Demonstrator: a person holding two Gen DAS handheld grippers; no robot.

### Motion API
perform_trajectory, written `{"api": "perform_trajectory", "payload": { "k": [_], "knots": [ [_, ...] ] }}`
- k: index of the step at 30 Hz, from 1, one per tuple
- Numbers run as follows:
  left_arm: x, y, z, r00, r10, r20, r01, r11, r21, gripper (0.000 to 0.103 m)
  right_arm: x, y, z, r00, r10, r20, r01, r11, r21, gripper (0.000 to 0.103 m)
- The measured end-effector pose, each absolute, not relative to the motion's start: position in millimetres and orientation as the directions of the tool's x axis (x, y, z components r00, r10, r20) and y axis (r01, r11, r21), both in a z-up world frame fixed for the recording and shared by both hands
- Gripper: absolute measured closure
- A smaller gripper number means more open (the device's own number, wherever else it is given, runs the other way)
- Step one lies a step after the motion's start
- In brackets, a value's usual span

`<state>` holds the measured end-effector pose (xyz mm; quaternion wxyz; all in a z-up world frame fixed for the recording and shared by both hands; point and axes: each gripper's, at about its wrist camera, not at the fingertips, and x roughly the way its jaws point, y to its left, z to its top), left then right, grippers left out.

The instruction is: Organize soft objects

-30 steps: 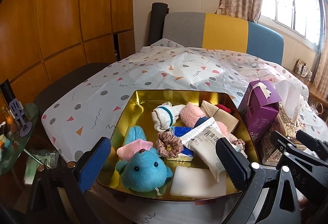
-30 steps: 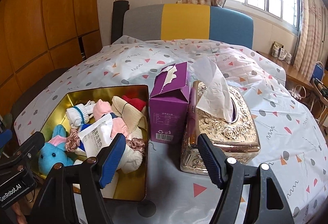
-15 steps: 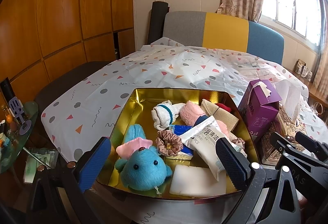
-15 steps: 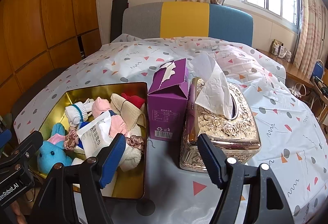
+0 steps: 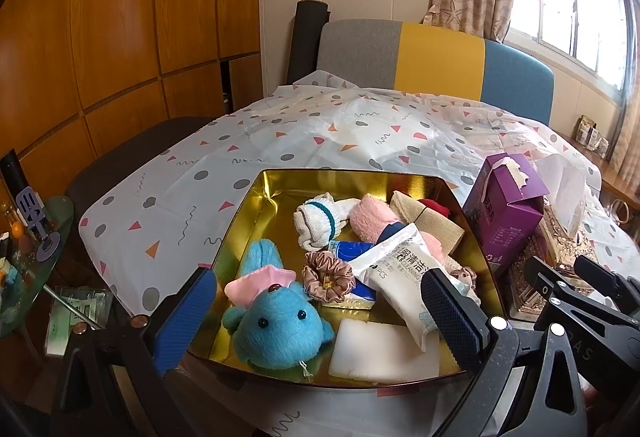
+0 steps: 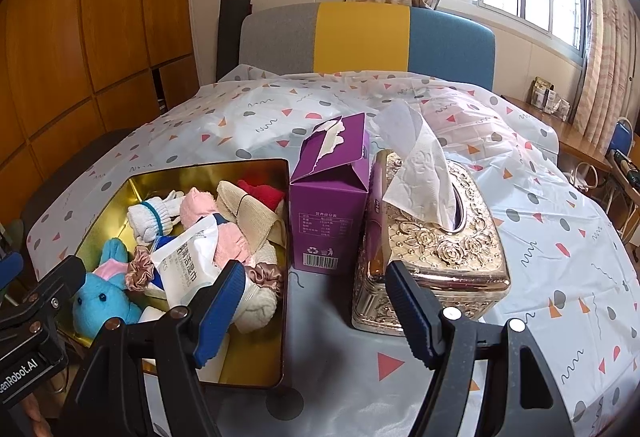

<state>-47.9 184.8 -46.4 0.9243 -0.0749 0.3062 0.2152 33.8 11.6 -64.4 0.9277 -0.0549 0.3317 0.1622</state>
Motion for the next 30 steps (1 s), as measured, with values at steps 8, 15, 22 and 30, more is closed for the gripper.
{"api": "perform_trajectory", "payload": {
  "k": [8,15,22,30],
  "knots": [
    [-47.4,184.2,-46.6,0.72,0.349,-0.6,-0.441,0.898,-0.006,0.0,34.4,12.2,-65.0,0.725,0.264,-0.636,-0.338,0.941,0.006,0.029],
    [-47.6,183.6,-46.7,0.719,0.349,-0.602,-0.441,0.898,-0.006,0.0,33.8,12.8,-64.6,0.726,0.265,-0.635,-0.34,0.94,0.003,0.029],
    [-47.4,183.3,-46.4,0.716,0.349,-0.604,-0.441,0.898,-0.003,0.0,33.8,12.9,-64.6,0.726,0.265,-0.634,-0.34,0.94,0.004,0.029],
    [-47.2,183.6,-46.6,0.715,0.35,-0.606,-0.442,0.897,-0.003,0.0,33.7,12.4,-65.8,0.724,0.264,-0.638,-0.34,0.94,0.003,0.029]
  ]
}}
